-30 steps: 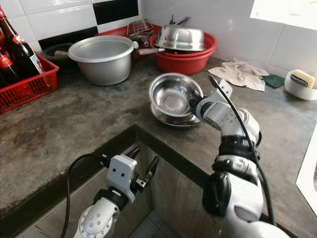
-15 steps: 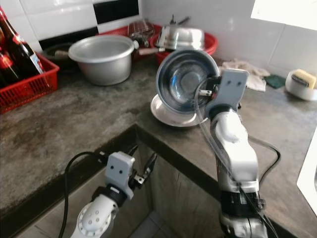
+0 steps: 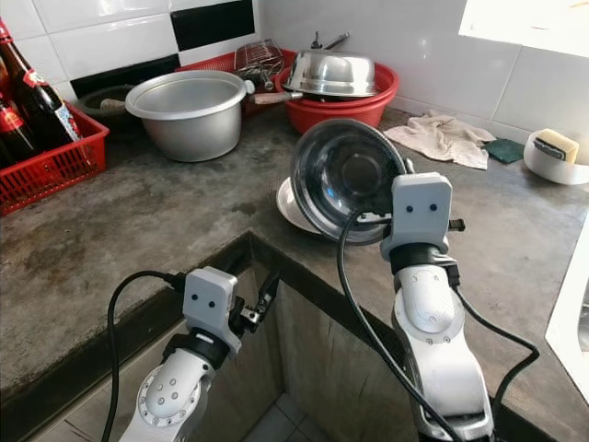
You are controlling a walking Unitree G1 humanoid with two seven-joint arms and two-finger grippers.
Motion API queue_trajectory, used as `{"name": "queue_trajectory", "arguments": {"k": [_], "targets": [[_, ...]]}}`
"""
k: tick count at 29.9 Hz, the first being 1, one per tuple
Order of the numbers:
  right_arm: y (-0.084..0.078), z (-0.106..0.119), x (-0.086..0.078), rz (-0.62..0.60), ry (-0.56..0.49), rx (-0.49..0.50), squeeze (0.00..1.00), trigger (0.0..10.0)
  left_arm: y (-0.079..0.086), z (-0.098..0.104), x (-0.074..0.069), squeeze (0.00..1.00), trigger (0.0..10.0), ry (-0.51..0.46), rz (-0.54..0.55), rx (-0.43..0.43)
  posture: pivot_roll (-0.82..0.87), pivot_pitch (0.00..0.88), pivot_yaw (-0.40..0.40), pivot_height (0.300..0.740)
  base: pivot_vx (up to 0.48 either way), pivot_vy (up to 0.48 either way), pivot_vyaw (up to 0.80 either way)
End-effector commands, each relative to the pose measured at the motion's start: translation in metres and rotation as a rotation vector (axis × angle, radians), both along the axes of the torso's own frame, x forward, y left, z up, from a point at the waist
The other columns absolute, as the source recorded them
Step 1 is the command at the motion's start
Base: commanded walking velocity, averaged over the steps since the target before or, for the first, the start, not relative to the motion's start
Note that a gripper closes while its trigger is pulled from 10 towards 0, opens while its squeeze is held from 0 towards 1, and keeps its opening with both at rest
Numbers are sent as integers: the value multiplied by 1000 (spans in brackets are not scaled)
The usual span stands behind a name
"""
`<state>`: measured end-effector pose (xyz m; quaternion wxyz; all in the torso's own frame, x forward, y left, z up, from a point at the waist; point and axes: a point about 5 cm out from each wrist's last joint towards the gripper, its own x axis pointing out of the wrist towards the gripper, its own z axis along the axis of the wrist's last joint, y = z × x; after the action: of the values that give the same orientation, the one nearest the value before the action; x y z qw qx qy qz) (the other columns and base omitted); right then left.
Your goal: Kitchen organization
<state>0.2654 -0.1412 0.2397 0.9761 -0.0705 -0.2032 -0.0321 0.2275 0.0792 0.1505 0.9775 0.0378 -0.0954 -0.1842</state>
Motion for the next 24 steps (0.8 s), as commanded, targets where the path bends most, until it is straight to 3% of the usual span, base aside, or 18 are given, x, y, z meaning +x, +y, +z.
{"name": "queue_trajectory", "arguments": {"k": [1, 6, 12, 18, 24], "targets": [[-2, 6, -4, -29, -41, 9, 0, 0, -2, 6, 0, 0, 10000, -16, -15, -2, 10, 57, -6, 740, 0, 446, -775], [0, 8, -2, -35, -49, 14, 0, 0, -1, 6, 1, 0, 10000, -20, -10, 5, 12, 57, -9, 740, 0, 461, -775], [2, 11, 0, -36, -64, 10, 0, 0, 1, 6, 3, 0, 10000, -33, -11, 31, 11, 55, -6, 740, 0, 0, -775], [2, 14, 1, -46, -78, 9, 0, 0, 1, 6, 5, 0, 10000, -34, -1, 36, 5, 58, -1, 740, 95, -406, -778], [3, 15, 1, -47, -82, 9, 0, 0, 2, 6, 7, 0, 10000, -28, 11, 21, 5, 56, 0, 740, 0, 0, -777]]}}
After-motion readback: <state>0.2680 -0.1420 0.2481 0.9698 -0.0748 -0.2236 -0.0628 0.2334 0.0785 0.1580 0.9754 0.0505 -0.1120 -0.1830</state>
